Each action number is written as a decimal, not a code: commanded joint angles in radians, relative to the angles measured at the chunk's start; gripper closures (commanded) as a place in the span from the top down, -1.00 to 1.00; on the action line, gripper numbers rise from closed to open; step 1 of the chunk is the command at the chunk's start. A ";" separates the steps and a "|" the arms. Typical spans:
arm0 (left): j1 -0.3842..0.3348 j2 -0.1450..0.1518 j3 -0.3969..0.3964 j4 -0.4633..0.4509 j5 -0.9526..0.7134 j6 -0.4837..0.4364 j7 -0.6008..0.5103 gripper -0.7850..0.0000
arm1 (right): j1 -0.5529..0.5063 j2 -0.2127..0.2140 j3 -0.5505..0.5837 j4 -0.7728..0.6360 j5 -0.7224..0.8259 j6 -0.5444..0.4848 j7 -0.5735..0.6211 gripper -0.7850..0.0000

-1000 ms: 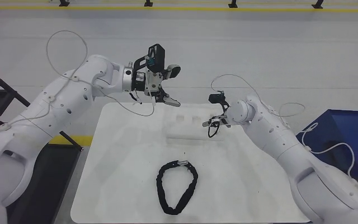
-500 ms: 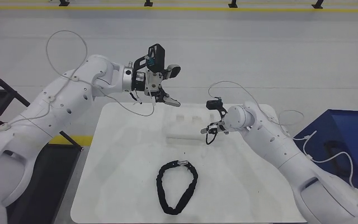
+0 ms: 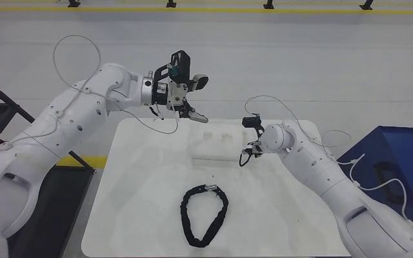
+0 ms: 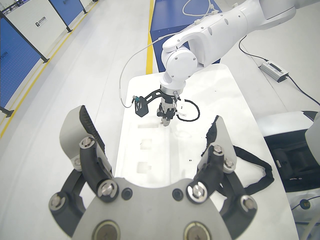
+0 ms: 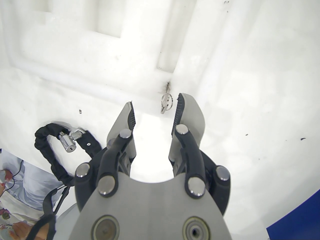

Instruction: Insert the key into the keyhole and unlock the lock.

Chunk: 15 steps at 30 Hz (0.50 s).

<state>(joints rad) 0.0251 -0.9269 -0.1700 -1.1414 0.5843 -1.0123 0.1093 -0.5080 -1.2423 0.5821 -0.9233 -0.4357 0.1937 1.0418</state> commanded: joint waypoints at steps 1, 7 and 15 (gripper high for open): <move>0.000 0.000 0.000 0.000 0.000 0.000 0.000 1.00 | 0.000 -0.004 0.001 0.012 0.001 0.000 -0.003 -0.31; 0.000 0.000 0.000 0.000 0.000 0.000 0.000 1.00 | 0.005 -0.021 0.001 0.054 0.005 -0.006 -0.012 -0.44; 0.000 0.000 0.000 0.000 0.000 0.000 0.000 1.00 | 0.019 -0.054 -0.006 0.118 0.021 -0.018 -0.029 -0.66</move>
<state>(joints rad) 0.0251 -0.9269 -0.1700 -1.1414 0.5843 -1.0123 0.1093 -0.4913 -1.2923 0.5777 -0.8114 -0.4155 0.1762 1.0139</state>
